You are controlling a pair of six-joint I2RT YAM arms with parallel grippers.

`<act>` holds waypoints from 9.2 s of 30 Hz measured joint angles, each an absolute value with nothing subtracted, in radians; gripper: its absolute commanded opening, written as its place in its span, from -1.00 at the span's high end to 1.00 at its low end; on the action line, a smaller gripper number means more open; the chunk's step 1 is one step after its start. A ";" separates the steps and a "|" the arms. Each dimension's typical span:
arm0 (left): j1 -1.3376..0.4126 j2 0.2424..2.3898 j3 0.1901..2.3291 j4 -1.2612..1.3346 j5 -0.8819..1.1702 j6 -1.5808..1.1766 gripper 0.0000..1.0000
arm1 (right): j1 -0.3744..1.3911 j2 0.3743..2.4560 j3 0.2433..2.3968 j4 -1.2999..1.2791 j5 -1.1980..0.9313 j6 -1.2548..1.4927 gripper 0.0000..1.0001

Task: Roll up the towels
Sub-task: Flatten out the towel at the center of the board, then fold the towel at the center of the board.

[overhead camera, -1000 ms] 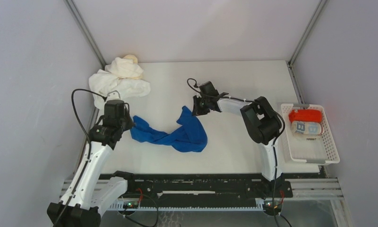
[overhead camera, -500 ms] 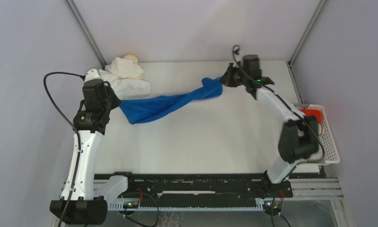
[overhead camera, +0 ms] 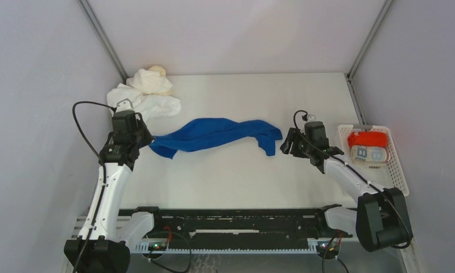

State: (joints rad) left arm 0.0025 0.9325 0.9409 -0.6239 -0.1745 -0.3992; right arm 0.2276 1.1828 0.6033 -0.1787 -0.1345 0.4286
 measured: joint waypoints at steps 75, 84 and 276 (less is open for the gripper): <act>0.075 0.893 1.497 -0.699 -0.155 -0.401 1.00 | 0.284 1.143 1.382 -0.581 0.466 0.000 1.00; 0.075 0.567 1.333 -0.781 -0.206 -0.457 1.00 | 0.283 0.765 1.200 -0.659 0.424 0.044 1.00; 0.146 2.159 1.665 -0.813 -0.056 -0.328 1.00 | 0.031 2.214 1.736 -0.723 0.048 -0.001 0.13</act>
